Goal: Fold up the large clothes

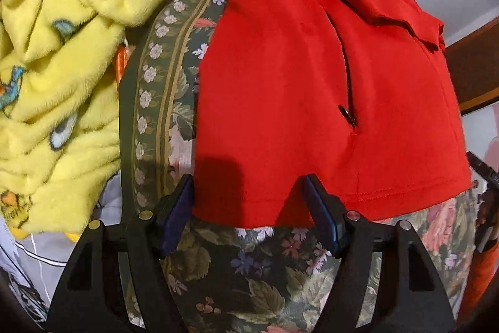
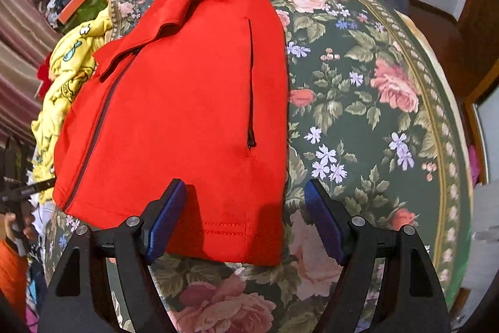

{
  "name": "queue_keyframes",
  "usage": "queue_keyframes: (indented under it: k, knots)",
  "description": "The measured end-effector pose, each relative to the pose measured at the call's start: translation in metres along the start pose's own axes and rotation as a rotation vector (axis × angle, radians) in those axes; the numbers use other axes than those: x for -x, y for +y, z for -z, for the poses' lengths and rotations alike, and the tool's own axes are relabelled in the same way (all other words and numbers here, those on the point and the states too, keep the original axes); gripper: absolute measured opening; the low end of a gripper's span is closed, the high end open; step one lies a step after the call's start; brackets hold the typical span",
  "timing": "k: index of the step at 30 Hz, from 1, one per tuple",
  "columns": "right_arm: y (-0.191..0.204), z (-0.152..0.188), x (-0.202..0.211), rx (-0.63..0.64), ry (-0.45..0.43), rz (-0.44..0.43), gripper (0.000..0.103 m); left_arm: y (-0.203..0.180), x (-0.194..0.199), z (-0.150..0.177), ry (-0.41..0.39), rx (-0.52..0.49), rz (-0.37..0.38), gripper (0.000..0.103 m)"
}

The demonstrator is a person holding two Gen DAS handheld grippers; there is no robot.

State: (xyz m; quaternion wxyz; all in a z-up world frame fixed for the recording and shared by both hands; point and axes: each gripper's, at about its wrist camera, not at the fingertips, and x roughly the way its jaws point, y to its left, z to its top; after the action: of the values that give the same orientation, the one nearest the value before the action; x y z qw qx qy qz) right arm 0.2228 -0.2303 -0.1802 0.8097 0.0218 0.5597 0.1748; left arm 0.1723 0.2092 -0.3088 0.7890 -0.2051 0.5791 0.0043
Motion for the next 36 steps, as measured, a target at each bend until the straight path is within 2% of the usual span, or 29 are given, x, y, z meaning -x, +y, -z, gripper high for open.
queue_keyframes:
  k: [2,4,5,8,10,11,15,20,24,29,36]
  knots:
    - [0.002,0.002,0.0,0.006,-0.01,-0.027,0.076,-0.004,-0.002,0.001,-0.009,-0.006,-0.007,0.063]
    - [0.007,0.004,0.0,0.025,-0.014,-0.05,0.074,-0.007,-0.003,0.001,-0.011,-0.006,-0.003,0.05]
    - [0.01,0.005,0.001,0.042,-0.015,-0.056,0.067,-0.009,-0.002,0.002,-0.016,-0.007,-0.004,0.047]
    - [0.015,0.006,0.0,0.083,-0.03,-0.047,0.054,-0.013,-0.003,-0.001,-0.022,-0.021,-0.01,0.023]
    - [0.014,0.006,0.002,0.079,-0.036,-0.066,0.035,-0.018,-0.003,-0.004,-0.022,-0.027,-0.007,0.011]
    - [0.013,0.004,0.002,0.07,-0.033,-0.094,0.022,-0.022,-0.002,-0.004,-0.029,-0.035,-0.022,0.01]
    - [0.014,0.0,0.003,0.063,-0.039,-0.123,0.016,-0.039,0.008,-0.01,-0.074,-0.082,-0.038,0.008]
    - [0.023,-0.014,0.015,0.084,-0.088,-0.15,0.014,-0.063,0.04,-0.025,-0.163,-0.15,-0.009,0.008]
    - [0.027,-0.035,0.026,0.083,-0.14,-0.167,0.014,-0.084,0.065,-0.047,-0.235,-0.202,-0.033,0.008]
    - [0.038,-0.072,0.038,0.111,-0.195,-0.183,0.013,-0.091,0.093,-0.088,-0.323,-0.184,0.001,0.008]
    - [0.051,-0.133,0.05,0.172,-0.285,-0.127,0.012,-0.101,0.121,-0.156,-0.442,-0.156,0.044,0.008]
